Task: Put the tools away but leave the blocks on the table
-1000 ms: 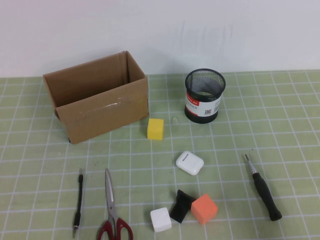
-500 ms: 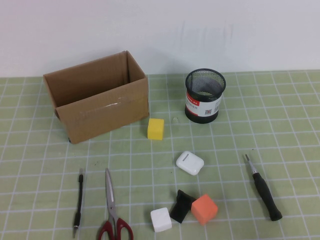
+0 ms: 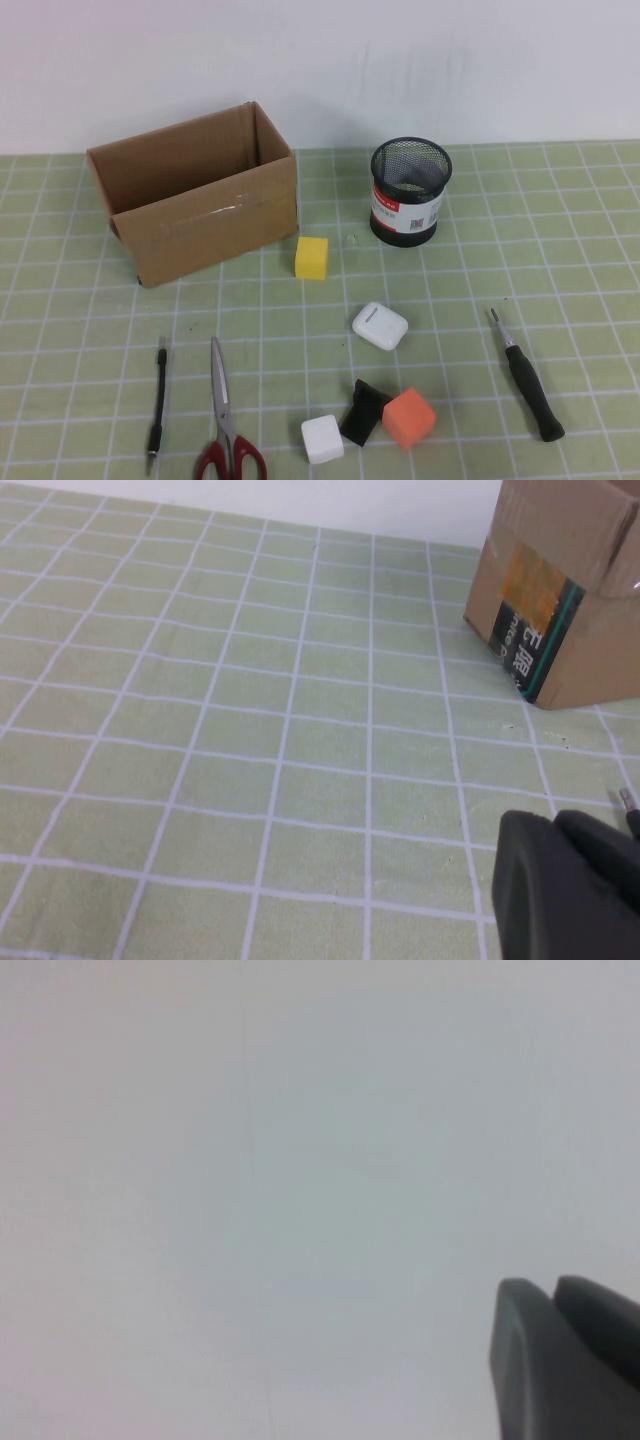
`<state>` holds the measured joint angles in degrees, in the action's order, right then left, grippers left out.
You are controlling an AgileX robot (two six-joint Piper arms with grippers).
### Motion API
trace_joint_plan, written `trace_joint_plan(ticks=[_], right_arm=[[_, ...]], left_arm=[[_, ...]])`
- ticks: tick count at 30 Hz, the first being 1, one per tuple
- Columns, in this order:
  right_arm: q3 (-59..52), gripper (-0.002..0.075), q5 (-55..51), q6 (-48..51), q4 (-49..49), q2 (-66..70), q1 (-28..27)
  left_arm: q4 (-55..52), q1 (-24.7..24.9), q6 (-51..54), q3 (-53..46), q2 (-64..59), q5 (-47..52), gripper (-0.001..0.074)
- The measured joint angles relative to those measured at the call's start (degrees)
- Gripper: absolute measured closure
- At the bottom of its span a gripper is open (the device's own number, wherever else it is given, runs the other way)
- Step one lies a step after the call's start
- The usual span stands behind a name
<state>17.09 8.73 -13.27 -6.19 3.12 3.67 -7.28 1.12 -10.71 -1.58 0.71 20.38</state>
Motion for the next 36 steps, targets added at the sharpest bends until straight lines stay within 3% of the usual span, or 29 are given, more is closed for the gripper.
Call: trace_joint_plan(ticks=[10, 15, 22, 29, 36], right_arm=[[13.6, 0.0732, -28.9, -6.3, 4.6, 22.3, 0.0], [14.7, 0.0732, -27.6, -1.3, 3.9, 31.6, 0.0], [15.5, 0.0732, -25.3, 0.4, 10.8, 38.3, 0.1], [19.8, 0.0732, -37.4, 10.8, 12.0, 48.8, 1.6], [29.5, 0.0732, -46.4, 15.2, 11.9, 62.9, 7.9]], left_arm=[[0.0, 0.0, 0.0, 0.0, 0.0, 0.0, 0.0739], [0.0, 0.0, 0.0, 0.0, 0.0, 0.0, 0.0739], [0.0, 0.0, 0.0, 0.0, 0.0, 0.0, 0.0739], [0.0, 0.0, 0.0, 0.0, 0.0, 0.0, 0.0739], [0.0, 0.0, 0.0, 0.0, 0.0, 0.0, 0.0739]])
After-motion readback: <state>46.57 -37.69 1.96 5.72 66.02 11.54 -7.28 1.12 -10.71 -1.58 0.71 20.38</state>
